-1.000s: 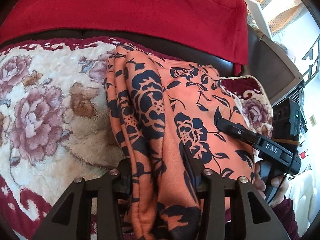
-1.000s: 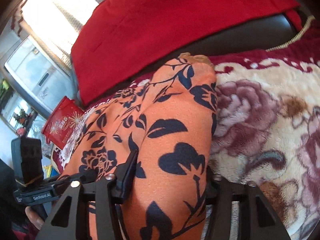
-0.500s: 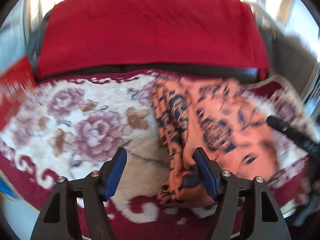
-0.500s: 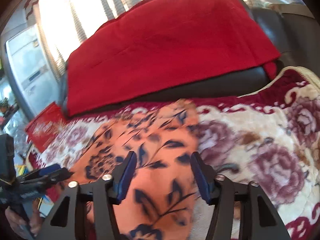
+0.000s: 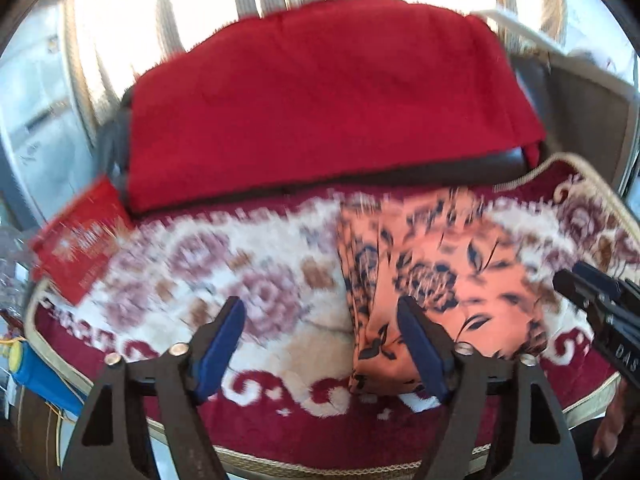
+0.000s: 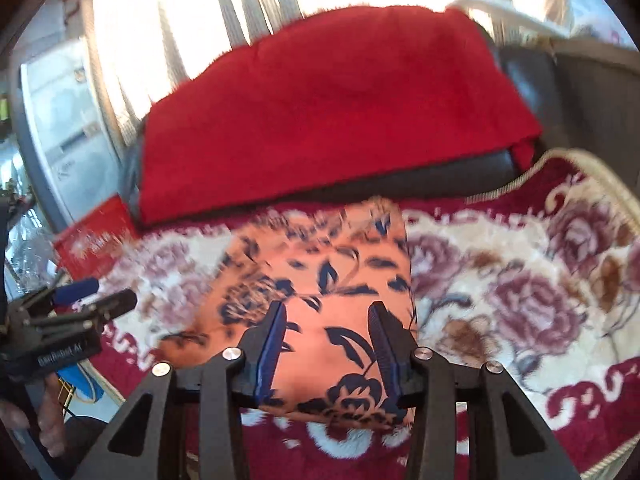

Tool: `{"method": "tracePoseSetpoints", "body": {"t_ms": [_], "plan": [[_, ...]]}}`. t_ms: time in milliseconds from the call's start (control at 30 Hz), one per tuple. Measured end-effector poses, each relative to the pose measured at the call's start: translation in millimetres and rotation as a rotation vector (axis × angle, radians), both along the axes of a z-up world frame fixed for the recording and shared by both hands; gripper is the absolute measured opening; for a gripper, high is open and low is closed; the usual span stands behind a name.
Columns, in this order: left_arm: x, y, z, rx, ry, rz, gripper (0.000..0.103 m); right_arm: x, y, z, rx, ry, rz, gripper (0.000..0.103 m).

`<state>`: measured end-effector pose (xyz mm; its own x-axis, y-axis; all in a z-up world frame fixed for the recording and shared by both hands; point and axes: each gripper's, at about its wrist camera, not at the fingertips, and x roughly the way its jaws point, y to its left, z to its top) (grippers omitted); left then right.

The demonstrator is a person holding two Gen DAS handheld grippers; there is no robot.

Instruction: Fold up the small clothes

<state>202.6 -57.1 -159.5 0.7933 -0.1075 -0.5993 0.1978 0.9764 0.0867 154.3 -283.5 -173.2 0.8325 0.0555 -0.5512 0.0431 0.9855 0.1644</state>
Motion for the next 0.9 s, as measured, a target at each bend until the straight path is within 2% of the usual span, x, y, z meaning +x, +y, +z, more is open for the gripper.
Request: {"method": "tracePoseSetpoints", "body": {"t_ms": [133,200,400,733,900], "plan": [[-36,6,44,0.014,-0.14,0.033,0.093,-35,8,39,-0.028,-0.08,-0.008,0.048],[-51,10,63,-0.001,-0.183,0.038,0.099,-52,11,60,-0.035,-0.112,-0.022,0.051],[-99,20,108,0.006,-0.303,0.096,0.101,-95,23,110,-0.08,-0.172,-0.064,0.055],[-146,34,142,-0.037,-0.369,0.088,0.102,-152,42,153,-0.122,-0.22,-0.064,0.056],[-158,43,153,-0.072,-0.398,0.099,0.102,-170,56,169,-0.136,-0.241,-0.055,0.06]]}}
